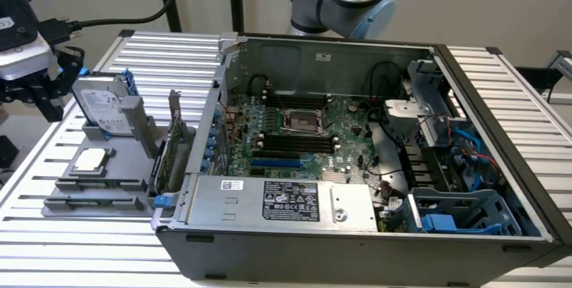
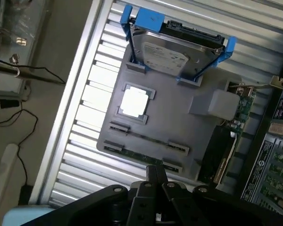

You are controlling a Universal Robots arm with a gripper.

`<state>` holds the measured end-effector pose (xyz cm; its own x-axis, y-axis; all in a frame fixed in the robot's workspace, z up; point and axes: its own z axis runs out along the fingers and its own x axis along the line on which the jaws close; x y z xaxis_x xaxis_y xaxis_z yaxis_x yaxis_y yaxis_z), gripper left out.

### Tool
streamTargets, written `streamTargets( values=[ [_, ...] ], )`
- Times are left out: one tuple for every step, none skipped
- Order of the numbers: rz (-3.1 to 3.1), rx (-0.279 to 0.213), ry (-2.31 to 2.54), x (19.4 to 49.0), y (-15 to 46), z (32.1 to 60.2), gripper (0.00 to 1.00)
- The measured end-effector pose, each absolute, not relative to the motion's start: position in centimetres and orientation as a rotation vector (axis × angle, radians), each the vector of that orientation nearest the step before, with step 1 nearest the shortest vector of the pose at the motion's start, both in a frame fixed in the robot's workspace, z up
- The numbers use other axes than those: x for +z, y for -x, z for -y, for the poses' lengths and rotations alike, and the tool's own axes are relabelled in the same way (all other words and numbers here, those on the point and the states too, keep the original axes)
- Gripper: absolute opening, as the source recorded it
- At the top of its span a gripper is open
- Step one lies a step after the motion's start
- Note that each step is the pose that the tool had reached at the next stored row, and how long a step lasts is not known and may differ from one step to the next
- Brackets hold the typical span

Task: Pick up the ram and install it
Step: 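Pick up the ram and move it above insertion slot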

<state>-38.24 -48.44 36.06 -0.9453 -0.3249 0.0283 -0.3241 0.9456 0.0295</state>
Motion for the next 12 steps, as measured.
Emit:
streamTargets(
  values=[
    [3.061, -0.038, -0.539, 36.03, 38.24, 48.44, 0.11],
    [3.056, -0.037, -0.567, 36.01, 38.24, 48.44, 0.11],
    [3.051, -0.037, -0.594, 35.99, 38.24, 48.44, 0.11],
    [3.045, -0.036, -0.622, 35.96, 38.24, 48.44, 0.11],
    [3.039, -0.036, -0.649, 35.93, 38.24, 48.44, 0.11],
    [3.033, -0.035, -0.677, 35.91, 38.24, 48.44, 0.11],
    [3.026, -0.035, -0.704, 35.89, 38.24, 48.44, 0.11],
    [3.02, -0.034, -0.731, 35.86, 38.24, 48.44, 0.11],
    [3.013, -0.034, -0.758, 35.83, 38.24, 48.44, 0.11],
    [3.005, -0.033, -0.787, 35.81, 38.24, 48.44, 0.11],
    [2.998, -0.033, -0.815, 35.78, 38.24, 48.44, 0.11],
    [2.99, -0.032, -0.842, 35.76, 38.24, 48.44, 0.11]
  ],
)
